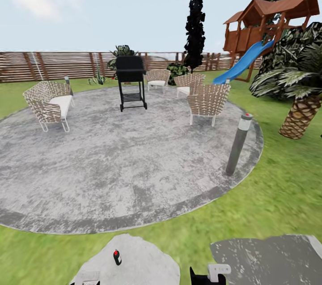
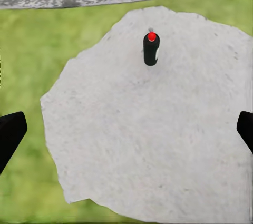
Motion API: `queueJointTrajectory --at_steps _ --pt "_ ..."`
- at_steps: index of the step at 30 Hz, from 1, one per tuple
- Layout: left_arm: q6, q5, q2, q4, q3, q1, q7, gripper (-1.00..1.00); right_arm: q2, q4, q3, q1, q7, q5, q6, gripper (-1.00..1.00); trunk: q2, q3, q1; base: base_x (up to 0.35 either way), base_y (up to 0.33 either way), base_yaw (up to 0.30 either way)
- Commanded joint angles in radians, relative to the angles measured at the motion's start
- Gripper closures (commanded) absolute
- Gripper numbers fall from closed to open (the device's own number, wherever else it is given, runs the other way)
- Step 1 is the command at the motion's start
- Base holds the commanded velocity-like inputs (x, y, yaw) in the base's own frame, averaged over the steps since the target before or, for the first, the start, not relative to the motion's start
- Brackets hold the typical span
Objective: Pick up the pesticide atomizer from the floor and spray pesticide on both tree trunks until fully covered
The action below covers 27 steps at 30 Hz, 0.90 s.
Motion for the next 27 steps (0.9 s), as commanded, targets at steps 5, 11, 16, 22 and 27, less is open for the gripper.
queueJointTrajectory --at_steps 5,11,16,22,27 --pt "-0.004 0.002 0.000 0.001 0.001 -0.001 0.001 -1.00 0.000 0.000 0.000 0.000 0.001 0.001 -0.003 -1.00 0.000 -0.005 0.000 0.176 -0.272 0.258" --pt "-0.006 0.002 -0.001 0.001 0.001 -0.001 0.001 -1.00 0.000 0.000 0.000 0.000 0.001 0.001 -0.003 -1.00 0.000 -0.010 0.000 0.209 -0.268 0.258" --pt "-0.005 0.002 0.000 0.001 0.001 -0.001 0.001 -1.00 0.000 0.000 0.000 0.000 0.001 0.001 -0.003 -1.00 0.000 -0.015 0.000 0.176 -0.114 0.258" --pt "-0.007 0.002 0.000 0.001 0.001 0.000 0.001 -1.00 0.000 0.000 0.002 0.000 0.001 0.000 -0.004 -1.00 0.000 -0.017 0.000 0.141 0.044 0.108" --pt "-0.008 0.002 -0.004 0.001 0.000 0.000 0.000 -1.00 0.000 -0.001 0.003 0.000 0.001 0.001 -0.006 -1.00 0.000 -0.017 0.000 0.029 0.016 0.005"
